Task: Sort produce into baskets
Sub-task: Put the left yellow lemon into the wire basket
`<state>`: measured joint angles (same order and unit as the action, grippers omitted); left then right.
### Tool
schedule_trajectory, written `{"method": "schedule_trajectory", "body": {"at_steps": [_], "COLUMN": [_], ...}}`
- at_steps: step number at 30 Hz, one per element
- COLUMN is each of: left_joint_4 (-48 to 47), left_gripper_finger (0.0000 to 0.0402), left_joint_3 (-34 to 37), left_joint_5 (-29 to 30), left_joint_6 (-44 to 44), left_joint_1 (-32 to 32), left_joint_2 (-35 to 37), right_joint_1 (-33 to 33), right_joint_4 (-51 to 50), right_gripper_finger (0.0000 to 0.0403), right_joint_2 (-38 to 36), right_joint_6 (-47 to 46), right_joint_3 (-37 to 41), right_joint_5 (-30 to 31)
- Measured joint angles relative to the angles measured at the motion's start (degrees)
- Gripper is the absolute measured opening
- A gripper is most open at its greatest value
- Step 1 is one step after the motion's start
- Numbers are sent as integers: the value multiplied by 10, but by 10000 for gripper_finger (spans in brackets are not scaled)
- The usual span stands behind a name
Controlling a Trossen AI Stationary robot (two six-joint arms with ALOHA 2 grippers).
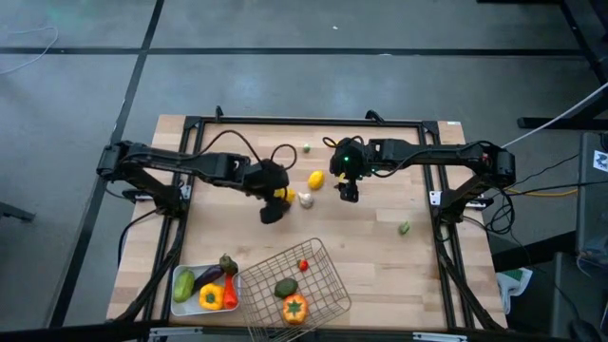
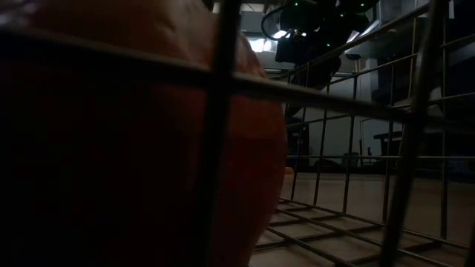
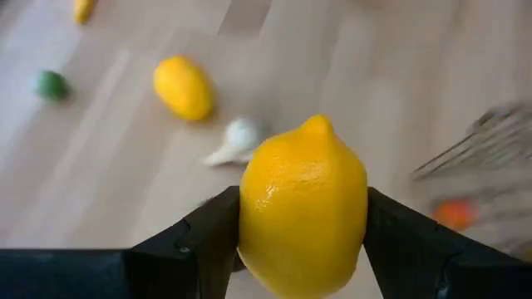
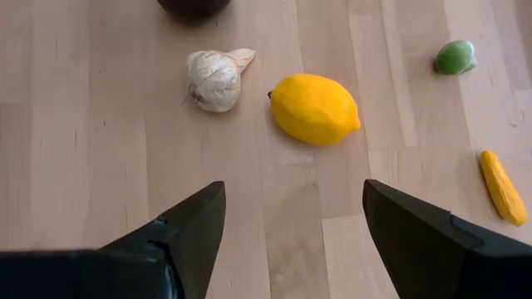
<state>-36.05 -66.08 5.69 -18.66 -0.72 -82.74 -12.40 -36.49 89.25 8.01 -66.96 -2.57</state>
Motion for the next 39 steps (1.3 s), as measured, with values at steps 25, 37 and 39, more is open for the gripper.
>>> {"method": "schedule_trajectory", "body": {"at_steps": [25, 37, 39], "left_joint_4": [179, 182, 189], "left_gripper_finger": [221, 222, 222], "left_joint_3": [-2, -2, -2], "left_joint_5": [-42, -40, -41], "left_joint_6": [-202, -193, -186], "left_joint_1": [-237, -226, -225], "left_joint_2": [-139, -163, -163], "right_joint_1": [0, 0, 0], "right_joint_4": [4, 5, 5], "right_gripper_finger": [282, 282, 282], "right_joint_2": [0, 0, 0], "right_joint_6": [0, -2, -2], "right_joint_3": [0, 0, 0], "right_joint_5": [0, 0, 0]}}
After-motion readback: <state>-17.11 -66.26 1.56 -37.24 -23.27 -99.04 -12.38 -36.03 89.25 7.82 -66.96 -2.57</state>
